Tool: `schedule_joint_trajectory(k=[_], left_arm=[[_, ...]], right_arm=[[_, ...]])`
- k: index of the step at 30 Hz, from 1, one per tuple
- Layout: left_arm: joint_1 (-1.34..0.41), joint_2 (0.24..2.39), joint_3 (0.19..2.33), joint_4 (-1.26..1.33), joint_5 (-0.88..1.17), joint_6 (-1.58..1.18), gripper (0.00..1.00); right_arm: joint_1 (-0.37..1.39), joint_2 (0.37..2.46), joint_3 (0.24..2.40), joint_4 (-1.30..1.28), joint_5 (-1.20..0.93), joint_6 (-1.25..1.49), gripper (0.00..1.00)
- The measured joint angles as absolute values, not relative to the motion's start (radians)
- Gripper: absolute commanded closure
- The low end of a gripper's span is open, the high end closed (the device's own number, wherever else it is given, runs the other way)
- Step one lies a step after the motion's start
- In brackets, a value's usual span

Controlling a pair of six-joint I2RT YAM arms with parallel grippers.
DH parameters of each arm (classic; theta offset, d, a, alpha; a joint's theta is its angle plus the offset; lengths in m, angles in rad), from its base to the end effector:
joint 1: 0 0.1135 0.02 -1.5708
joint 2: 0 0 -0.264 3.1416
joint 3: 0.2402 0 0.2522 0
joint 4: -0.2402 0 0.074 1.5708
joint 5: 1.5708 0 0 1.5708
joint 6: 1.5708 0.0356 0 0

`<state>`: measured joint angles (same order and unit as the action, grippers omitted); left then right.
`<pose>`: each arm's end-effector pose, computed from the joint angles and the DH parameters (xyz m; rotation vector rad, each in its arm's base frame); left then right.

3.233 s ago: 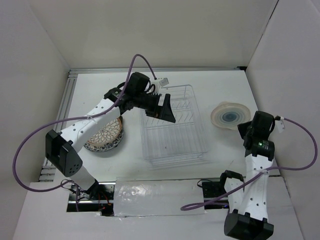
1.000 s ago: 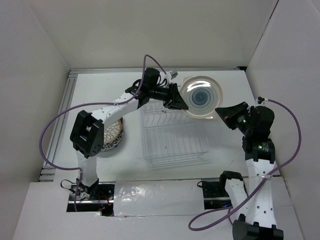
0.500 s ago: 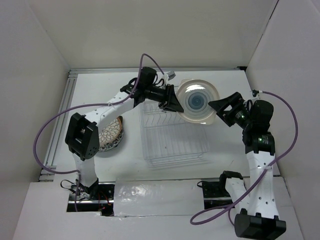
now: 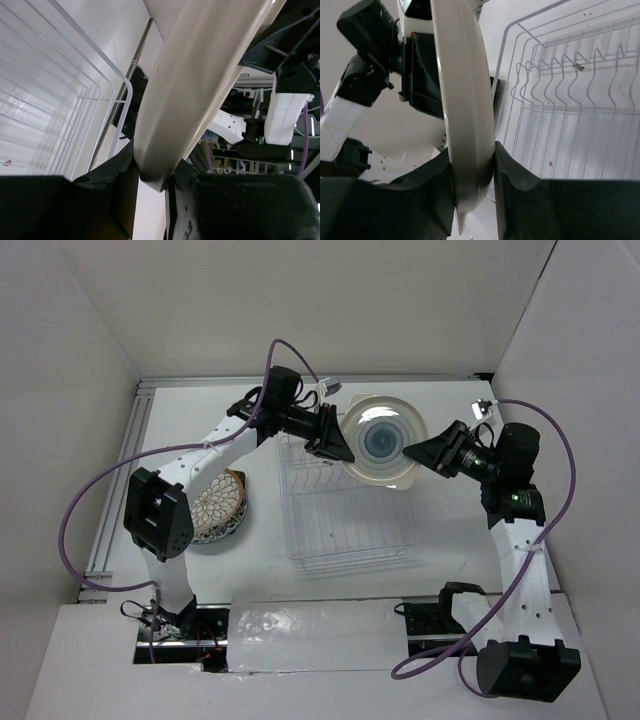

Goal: Load the plates into the dish rack

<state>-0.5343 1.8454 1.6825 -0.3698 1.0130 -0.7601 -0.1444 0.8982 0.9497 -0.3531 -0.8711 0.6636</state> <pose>0.3487 -0.2414 0.3399 0.4561 2.3210 -1.7747 0.1916 -0.0003 0.3637 0.1421 1.9184 1.1624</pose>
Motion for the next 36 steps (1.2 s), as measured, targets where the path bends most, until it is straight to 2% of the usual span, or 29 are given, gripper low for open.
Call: schedule_joint_trajectory(k=[1,2,3,4,8,9,10,11,12,14,15,17,25,30,36], left_arm=[[-0.530,1.845,1.682,-0.374,1.027,-0.756,1.00],[-0.528,1.843,1.682,-0.375,1.027,-0.748,1.00],[-0.526,1.842,1.682,-0.377,1.028,-0.740,1.00],[-0.525,1.840,1.682,-0.378,1.028,-0.736,1.00],[-0.519,1.840,1.682,-0.378,1.036,-0.715,1.00],[-0.517,1.840,1.682,-0.378,1.037,-0.710,0.95],[-0.516,1.839,1.682,-0.379,1.040,-0.706,0.86],[-0.516,1.836,1.682,-0.379,1.042,-0.702,0.56],[-0.516,1.834,1.682,-0.378,1.045,-0.698,0.42],[-0.516,1.826,1.682,-0.374,1.053,-0.700,0.18],[-0.516,1.819,1.682,-0.376,1.054,-0.698,0.14],[-0.516,1.802,1.682,-0.381,1.053,-0.699,0.09],[-0.503,1.726,1.681,-0.483,0.951,-0.636,0.07],[-0.463,1.584,1.606,-0.580,0.786,-0.604,0.06],[-0.330,1.377,1.497,-0.655,0.632,-0.602,0.04]], right_arm=[[-0.141,0.898,0.950,-0.348,-0.878,0.663,0.75],[-0.137,0.897,0.950,-0.348,-0.873,0.663,0.91],[-0.130,0.898,0.950,-0.347,-0.872,0.661,0.97],[-0.126,0.897,0.950,-0.344,-0.868,0.659,1.00],[-0.086,0.872,0.950,-0.348,-0.793,0.657,1.00],[-0.070,0.861,0.951,-0.354,-0.762,0.655,1.00],[-0.056,0.851,0.952,-0.361,-0.735,0.655,1.00],[-0.043,0.839,0.956,-0.371,-0.701,0.655,1.00],[-0.028,0.825,0.960,-0.381,-0.667,0.656,1.00],[0.014,0.796,0.969,-0.409,-0.581,0.644,1.00],[0.031,0.783,0.971,-0.427,-0.541,0.639,1.00],[0.066,0.762,0.977,-0.468,-0.455,0.636,1.00],[0.200,0.770,1.039,-0.579,-0.094,0.618,1.00],[0.290,0.824,1.082,-0.629,0.145,0.583,1.00],[0.452,0.915,1.147,-0.645,0.378,0.536,1.00]])
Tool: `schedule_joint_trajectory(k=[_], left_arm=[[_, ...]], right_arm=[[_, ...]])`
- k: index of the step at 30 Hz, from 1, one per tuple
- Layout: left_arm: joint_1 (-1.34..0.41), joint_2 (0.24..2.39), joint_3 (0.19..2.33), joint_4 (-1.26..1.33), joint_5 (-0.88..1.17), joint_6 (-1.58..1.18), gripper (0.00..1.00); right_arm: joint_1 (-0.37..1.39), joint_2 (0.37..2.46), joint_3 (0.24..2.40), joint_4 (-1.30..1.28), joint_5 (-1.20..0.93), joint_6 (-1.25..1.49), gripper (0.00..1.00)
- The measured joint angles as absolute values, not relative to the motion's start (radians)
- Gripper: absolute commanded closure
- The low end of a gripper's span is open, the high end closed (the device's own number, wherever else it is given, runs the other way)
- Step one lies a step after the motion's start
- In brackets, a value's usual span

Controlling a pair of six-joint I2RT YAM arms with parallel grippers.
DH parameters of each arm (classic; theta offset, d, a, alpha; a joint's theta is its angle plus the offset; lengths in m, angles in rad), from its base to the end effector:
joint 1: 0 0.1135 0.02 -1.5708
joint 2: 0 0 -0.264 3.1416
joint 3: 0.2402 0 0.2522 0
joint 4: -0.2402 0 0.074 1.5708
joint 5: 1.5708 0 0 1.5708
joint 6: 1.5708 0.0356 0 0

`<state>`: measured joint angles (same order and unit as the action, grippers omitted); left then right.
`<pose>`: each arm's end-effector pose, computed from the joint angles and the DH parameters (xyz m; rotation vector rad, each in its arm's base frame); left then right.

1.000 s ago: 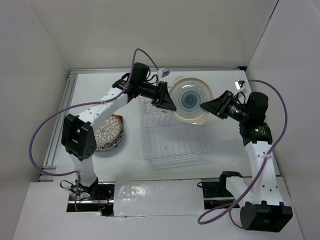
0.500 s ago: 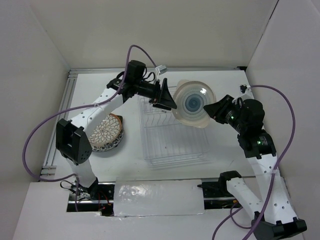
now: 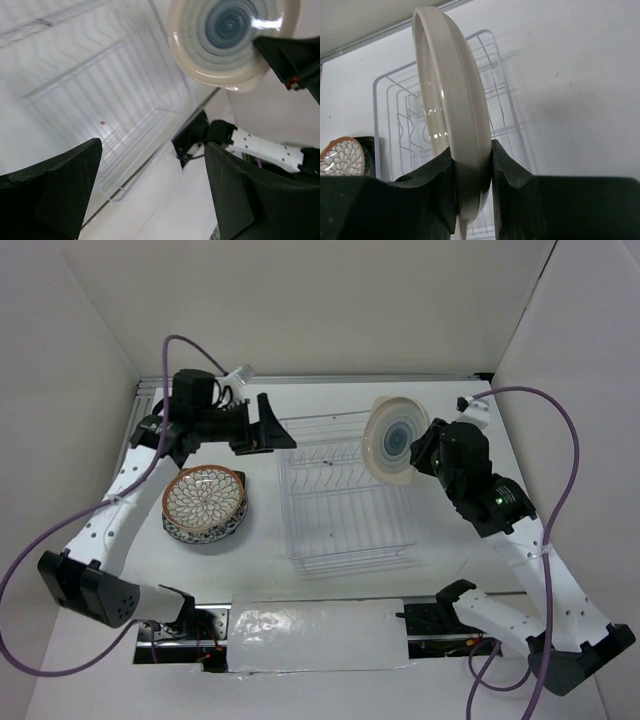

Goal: Load the plates into the dish rack

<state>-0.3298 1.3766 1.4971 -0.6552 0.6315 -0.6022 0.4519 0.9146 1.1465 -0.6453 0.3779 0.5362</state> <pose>0.2708 -0.1149 0.4092 0.1068 2.2281 -1.2016 0.1691 0.0675 0.3943 0.3253 1.9364 0.2756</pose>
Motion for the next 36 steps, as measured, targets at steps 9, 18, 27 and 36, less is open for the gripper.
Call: schedule_joint_trajectory(k=[9,18,27,36], left_arm=[[-0.159,1.271,1.419,-0.704,0.565,-0.600,0.05],[-0.091,1.271,1.402,-0.715,0.595,-0.573,0.05],[-0.057,1.271,1.402,-0.727,0.620,-0.549,0.05],[-0.044,1.271,1.402,-0.732,0.635,-0.540,0.05]], right_arm=[[0.675,1.038,1.247,-0.647,0.696,0.497,1.00],[0.729,1.129,1.275,-0.651,0.863,0.500,1.00],[0.720,1.187,1.290,-0.638,0.902,0.461,1.00],[0.719,1.253,1.290,-0.590,0.886,0.356,1.00]])
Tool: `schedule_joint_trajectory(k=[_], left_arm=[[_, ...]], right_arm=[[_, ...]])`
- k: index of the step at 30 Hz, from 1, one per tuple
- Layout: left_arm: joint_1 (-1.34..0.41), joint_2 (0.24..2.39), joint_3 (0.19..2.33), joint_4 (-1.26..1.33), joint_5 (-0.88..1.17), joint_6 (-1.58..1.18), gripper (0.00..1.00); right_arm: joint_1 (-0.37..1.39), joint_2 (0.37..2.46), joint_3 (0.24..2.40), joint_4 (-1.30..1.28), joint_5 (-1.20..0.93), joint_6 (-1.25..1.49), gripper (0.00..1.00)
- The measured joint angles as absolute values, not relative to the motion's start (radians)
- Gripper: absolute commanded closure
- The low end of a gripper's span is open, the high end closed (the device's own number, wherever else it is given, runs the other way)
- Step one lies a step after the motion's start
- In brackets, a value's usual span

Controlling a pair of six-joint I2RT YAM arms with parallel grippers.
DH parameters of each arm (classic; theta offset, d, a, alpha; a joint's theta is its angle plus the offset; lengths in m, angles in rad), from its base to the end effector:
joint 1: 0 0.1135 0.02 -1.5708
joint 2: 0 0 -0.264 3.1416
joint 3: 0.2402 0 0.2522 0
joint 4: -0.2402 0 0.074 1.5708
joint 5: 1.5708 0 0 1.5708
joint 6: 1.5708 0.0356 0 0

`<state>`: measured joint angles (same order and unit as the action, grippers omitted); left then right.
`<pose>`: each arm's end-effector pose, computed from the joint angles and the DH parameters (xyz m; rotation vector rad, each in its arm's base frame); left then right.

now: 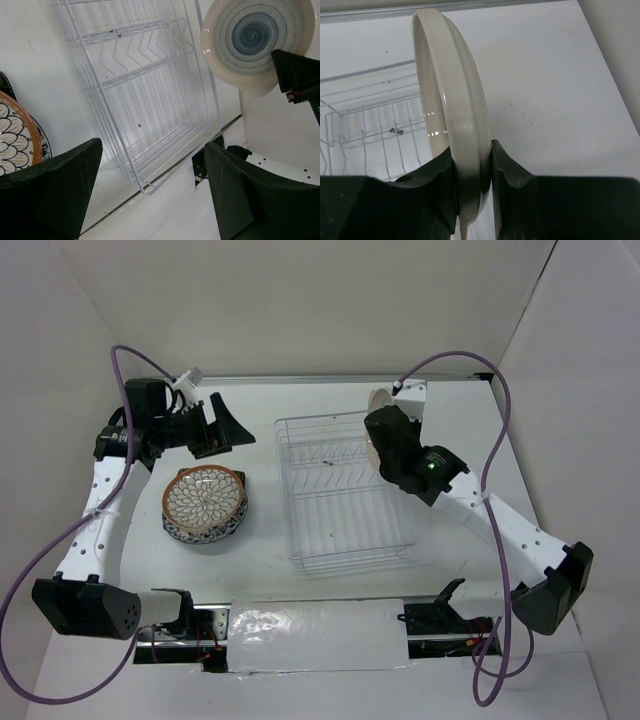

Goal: Load the plates into the dish rack

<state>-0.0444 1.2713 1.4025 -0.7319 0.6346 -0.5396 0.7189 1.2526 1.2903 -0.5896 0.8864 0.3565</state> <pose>0.2606 -0.0327 0.3992 -0.1686 2.2086 -1.0176 0.2154 0.1519 0.3828 0.1493 1.9092 -0.2251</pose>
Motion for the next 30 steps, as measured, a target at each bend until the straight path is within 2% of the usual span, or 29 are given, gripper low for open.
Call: schedule_joint_trajectory(k=[30], left_arm=[[0.030,1.254,1.346,-0.730,0.654,-0.495,0.05]], right_arm=[[0.695,1.446,1.322,-0.539,0.800,0.310,1.00]])
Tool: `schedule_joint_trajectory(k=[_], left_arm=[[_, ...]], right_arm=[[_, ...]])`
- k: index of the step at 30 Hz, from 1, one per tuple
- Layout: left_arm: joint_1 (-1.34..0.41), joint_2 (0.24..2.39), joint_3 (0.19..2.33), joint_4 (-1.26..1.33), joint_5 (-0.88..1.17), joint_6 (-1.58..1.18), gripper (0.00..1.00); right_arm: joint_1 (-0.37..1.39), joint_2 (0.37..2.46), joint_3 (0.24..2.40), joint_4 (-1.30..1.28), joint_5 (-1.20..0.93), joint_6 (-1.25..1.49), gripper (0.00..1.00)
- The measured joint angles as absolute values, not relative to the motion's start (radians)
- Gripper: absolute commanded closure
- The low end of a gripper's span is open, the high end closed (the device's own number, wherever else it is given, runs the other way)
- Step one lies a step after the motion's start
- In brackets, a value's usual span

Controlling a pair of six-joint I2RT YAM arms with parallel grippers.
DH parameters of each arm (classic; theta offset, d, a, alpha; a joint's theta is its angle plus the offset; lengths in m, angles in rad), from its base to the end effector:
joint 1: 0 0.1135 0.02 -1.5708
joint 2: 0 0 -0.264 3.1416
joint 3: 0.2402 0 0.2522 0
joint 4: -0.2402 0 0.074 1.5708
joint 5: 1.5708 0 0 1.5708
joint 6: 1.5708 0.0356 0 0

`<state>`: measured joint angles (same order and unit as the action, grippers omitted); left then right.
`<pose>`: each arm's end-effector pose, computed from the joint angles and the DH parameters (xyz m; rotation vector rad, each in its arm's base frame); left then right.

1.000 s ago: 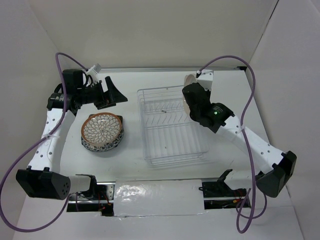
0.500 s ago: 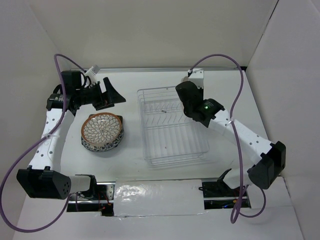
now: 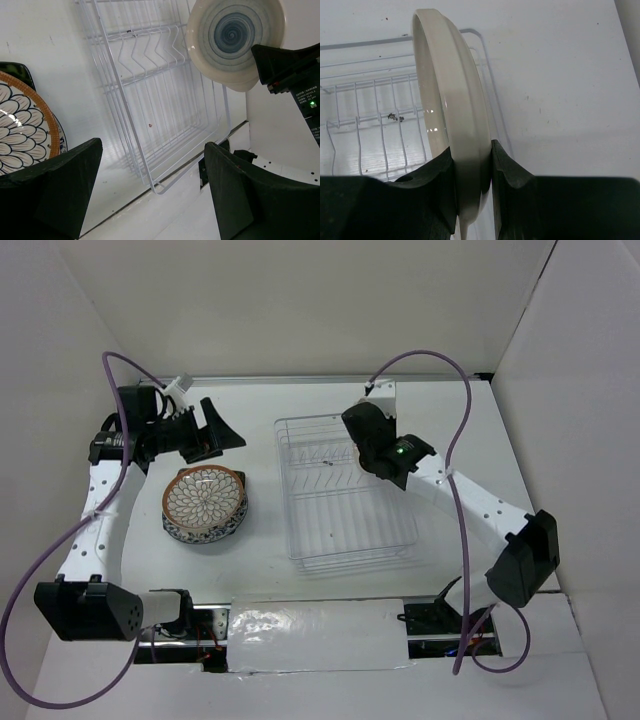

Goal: Load the plates into the dish rack

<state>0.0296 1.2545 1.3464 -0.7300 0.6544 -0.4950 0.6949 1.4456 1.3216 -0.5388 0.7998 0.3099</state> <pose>0.2590 -0.0140 0.3857 -0.2068 2.2151 -0.9788 0.2586 0.1824 0.3439 0.0221 2.0241 -0.2686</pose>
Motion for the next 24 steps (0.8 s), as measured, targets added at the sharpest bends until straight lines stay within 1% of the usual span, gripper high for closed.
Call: schedule_joint_trajectory(k=[24], left_arm=[[0.047,1.225,1.302,-0.732,0.651,-0.472,0.05]], right_arm=[[0.715,1.540,1.316,-0.562,0.786,0.402,1.00]])
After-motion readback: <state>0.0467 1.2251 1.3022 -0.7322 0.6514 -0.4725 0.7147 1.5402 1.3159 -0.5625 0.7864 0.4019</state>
